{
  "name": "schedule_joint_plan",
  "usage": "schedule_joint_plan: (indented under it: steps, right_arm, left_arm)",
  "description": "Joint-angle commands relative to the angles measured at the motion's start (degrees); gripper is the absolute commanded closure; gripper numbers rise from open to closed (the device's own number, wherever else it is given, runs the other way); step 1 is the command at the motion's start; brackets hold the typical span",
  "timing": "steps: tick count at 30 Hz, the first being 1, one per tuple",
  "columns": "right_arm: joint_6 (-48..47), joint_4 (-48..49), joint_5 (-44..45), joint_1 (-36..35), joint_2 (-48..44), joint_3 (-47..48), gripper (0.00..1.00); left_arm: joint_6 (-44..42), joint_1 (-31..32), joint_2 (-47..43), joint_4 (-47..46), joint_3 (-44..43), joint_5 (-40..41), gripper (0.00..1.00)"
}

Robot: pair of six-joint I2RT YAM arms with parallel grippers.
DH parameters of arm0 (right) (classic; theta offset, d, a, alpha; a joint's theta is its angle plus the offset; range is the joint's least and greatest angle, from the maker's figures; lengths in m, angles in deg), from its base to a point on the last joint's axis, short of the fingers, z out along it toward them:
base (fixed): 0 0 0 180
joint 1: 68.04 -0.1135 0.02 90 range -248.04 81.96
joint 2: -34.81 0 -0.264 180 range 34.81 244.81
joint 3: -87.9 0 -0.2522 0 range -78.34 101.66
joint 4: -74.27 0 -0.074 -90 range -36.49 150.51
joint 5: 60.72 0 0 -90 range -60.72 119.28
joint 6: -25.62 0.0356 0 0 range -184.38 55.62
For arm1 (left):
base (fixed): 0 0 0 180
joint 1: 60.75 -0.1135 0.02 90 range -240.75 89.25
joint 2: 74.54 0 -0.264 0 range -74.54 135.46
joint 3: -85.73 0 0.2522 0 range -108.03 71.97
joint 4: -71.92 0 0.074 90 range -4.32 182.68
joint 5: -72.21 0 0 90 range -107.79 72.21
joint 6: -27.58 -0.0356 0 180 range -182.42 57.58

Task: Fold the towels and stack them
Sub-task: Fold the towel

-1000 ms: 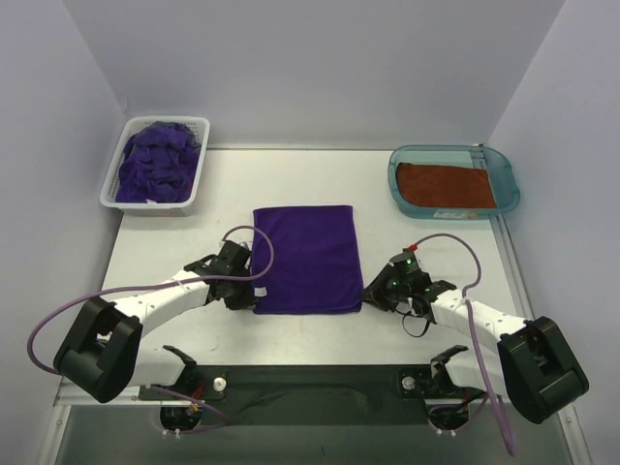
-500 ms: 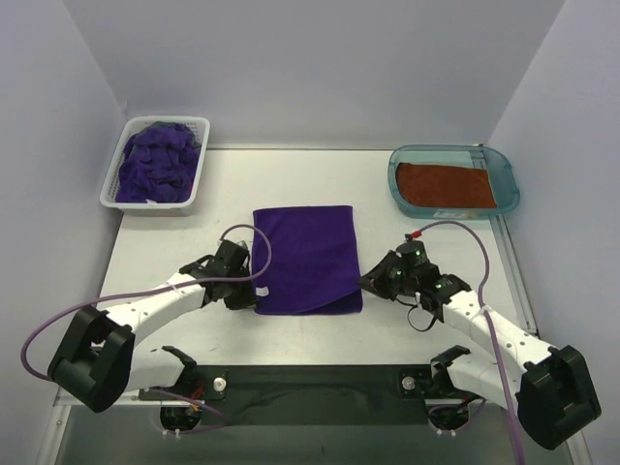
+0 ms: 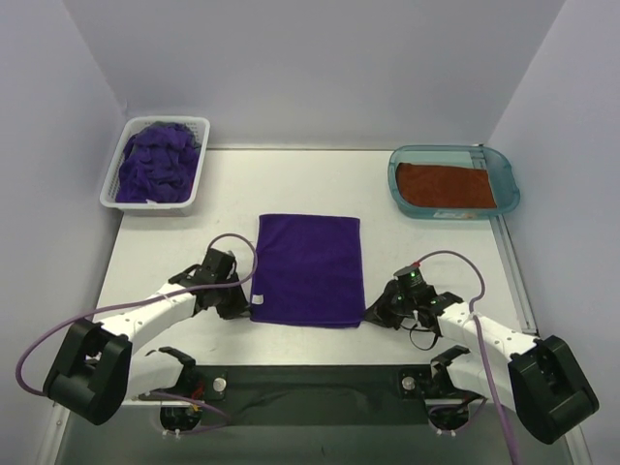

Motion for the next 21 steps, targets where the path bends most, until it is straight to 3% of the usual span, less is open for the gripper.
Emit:
schedule_joint_plan:
  steps: [1,6,14,21]
  right_arm:
    - [0.08,1.11,0.51,0.28,1.08,-1.01,1.00]
    - [-1.07,-0.38,0.33,0.90,-0.50,1.71,1.00]
    - [-0.90,-11.97,-1.42,-1.64,-7.00,12.87,1.00]
    - [4.20,-14.71,-2.22,-5.43,-13.68,8.67,1.00]
  left_arm:
    - [0.59,-0.97,-0.02,-1.59,2.06,-1.22,0.89]
    - [0.76,-1.06,-0.46,-1.68,1.27,-2.63,0.89]
    - [0.41,-1.06,-4.23,1.66,-1.19,-3.16,0.89]
    - [0.41,-1.58,-6.35,3.51,-0.58,-2.89,0.88]
